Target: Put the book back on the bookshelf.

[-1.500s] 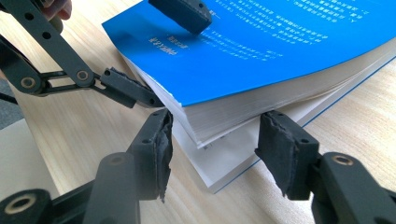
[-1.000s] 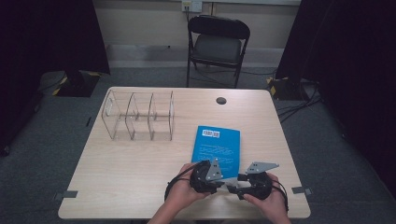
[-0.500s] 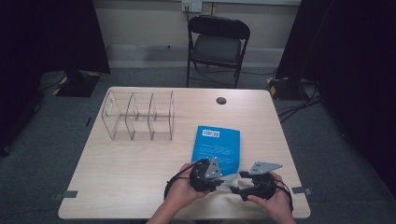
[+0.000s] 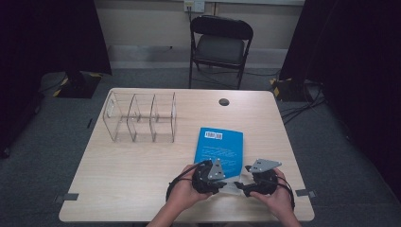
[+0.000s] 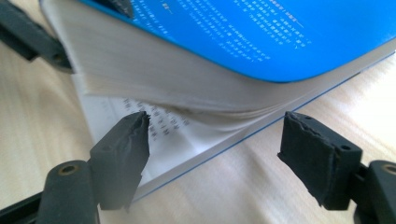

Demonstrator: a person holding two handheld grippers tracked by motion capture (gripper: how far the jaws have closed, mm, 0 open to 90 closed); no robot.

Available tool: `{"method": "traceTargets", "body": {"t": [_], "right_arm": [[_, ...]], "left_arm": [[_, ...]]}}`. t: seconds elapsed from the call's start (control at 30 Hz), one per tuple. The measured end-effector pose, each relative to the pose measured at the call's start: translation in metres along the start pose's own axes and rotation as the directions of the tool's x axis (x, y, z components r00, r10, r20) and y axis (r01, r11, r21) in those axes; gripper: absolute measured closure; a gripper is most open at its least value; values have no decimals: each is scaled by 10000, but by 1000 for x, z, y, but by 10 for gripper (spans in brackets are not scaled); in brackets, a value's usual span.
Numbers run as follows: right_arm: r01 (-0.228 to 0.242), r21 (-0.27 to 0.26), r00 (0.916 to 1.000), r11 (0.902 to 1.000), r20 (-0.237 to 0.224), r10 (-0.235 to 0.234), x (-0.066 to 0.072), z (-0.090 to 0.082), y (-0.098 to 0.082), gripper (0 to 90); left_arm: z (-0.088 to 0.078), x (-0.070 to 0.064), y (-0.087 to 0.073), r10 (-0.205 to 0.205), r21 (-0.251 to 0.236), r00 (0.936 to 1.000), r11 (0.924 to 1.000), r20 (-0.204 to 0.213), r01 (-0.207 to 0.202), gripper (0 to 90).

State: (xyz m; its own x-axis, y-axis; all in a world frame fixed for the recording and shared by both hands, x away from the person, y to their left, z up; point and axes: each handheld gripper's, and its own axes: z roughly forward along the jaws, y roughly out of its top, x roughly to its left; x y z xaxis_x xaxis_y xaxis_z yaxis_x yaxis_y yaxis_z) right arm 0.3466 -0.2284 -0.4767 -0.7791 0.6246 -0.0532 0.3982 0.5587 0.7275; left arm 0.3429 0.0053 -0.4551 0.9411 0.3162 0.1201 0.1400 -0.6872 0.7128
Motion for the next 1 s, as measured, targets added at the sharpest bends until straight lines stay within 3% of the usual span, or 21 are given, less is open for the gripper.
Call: {"method": "traceTargets", "body": {"t": [0.27, 0.37, 0.47, 0.53, 0.6, 0.67, 0.83, 0.87, 0.97, 1.0], "right_arm": [[196, 1, 9995, 9998, 249, -196, -1, 5, 2, 230], [108, -196, 9998, 9998, 190, -104, -1, 6, 4, 229], [460, -6, 9986, 9989, 280, -459, 2, 8, 3, 214], [414, -70, 9987, 9991, 314, -411, 2, 8, 2, 214], [511, -93, 9981, 9987, 343, -507, 2, 8, 2, 214], [523, -119, 9976, 9986, 450, -517, 4, 7, 1, 214], [457, -183, 9980, 9988, 446, -448, 3, 8, 1, 198], [467, -175, 9978, 9988, 472, -458, 3, 8, 1, 198], [422, -191, 9982, 9989, 440, -413, 3, 8, 0, 195], [387, -191, 9982, 9991, 466, -378, 3, 8, 0, 194]], "left_arm": [[0, -1, 1, -31, 58, 10000, 10000, 30, 31, 589], [1, -3, 0, -98, 91, 9999, 9999, 96, 97, 529], [-1, -4, -2, -367, -56, 9990, 9993, 243, 369, 515], [-7, -1, -8, -752, -207, 9964, 9969, 404, 760, 473], [-11, 0, -10, -755, 26, 9968, 9971, 269, 754, 440], [-19, 2, -19, -1110, -31, 9932, 9938, 347, 1111, 413], [-35, 6, -33, -1493, -12, 9879, 9888, 428, 1495, 335], [-43, 8, -40, -1747, 16, 9836, 9846, 448, 1748, 324], [-52, 10, -47, -1900, 161, 9809, 9818, 409, 1895, 299], [-55, 10, -51, -2136, 8, 9762, 9769, 367, 2137, 299]]}}
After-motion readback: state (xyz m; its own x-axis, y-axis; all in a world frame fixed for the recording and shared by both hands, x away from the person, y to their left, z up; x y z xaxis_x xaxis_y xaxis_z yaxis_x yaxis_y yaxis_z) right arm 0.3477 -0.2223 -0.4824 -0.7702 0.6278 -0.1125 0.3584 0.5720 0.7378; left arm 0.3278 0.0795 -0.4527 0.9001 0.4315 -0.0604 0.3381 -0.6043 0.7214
